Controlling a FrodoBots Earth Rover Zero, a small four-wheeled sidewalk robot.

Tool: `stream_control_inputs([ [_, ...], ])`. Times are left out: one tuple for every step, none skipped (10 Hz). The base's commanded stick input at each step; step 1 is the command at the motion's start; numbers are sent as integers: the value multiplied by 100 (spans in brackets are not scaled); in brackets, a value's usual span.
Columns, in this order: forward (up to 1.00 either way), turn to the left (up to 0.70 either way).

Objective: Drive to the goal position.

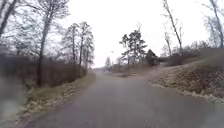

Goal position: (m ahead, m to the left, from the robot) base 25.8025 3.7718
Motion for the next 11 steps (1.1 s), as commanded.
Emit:
stream_control_inputs([
  [70,0],
  [70,0],
  [70,0],
  [70,0],
  [70,0],
  [70,0],
  [70,0],
  [70,0],
  [70,0],
  [70,0],
  [70,0],
])
